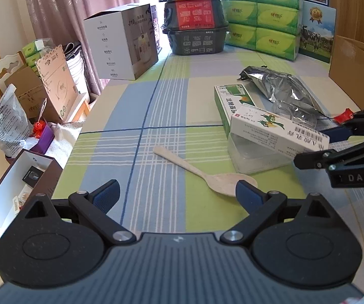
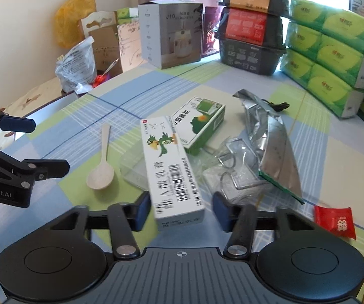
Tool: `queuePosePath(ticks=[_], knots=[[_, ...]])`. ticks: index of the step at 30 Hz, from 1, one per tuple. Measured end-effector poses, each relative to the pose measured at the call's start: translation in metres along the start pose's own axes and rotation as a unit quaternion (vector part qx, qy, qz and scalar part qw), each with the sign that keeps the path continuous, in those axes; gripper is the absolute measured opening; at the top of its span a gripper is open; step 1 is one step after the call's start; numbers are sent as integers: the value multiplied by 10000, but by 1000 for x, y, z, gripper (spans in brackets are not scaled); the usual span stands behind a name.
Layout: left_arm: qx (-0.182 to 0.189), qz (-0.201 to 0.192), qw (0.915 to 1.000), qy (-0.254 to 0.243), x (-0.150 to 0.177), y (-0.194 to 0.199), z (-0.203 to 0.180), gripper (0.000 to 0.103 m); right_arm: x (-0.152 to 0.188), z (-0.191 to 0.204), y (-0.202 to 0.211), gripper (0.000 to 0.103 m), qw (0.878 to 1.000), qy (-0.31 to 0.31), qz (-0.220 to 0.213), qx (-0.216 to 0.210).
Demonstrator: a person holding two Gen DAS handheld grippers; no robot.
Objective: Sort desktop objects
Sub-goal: 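Return the right tool and grasp the white-green ointment box, then grasp the wooden spoon with the left tool while the right tool holds the ointment box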
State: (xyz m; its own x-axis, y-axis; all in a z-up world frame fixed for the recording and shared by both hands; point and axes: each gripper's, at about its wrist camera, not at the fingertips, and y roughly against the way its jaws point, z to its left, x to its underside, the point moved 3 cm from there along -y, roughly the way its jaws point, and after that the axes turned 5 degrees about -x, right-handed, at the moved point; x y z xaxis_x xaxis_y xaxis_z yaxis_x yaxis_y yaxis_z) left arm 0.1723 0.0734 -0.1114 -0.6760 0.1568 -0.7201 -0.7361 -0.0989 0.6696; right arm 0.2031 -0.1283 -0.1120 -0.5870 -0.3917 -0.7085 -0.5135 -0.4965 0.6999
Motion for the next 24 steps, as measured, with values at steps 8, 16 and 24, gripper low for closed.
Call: queuePosePath(ticks=[8,16,24], knots=[[377,93,9987,320,5,-12,-21,95,-3,-5,11,36,9997,-49,-123,206],[311,61,9990,312,0,-35,-40,79,-4,-5,16,36,9996,15,-147,258],[3,326,9981,530,15,-39,-17,34,-2,-9,25,36,9993,-106,-141,328]])
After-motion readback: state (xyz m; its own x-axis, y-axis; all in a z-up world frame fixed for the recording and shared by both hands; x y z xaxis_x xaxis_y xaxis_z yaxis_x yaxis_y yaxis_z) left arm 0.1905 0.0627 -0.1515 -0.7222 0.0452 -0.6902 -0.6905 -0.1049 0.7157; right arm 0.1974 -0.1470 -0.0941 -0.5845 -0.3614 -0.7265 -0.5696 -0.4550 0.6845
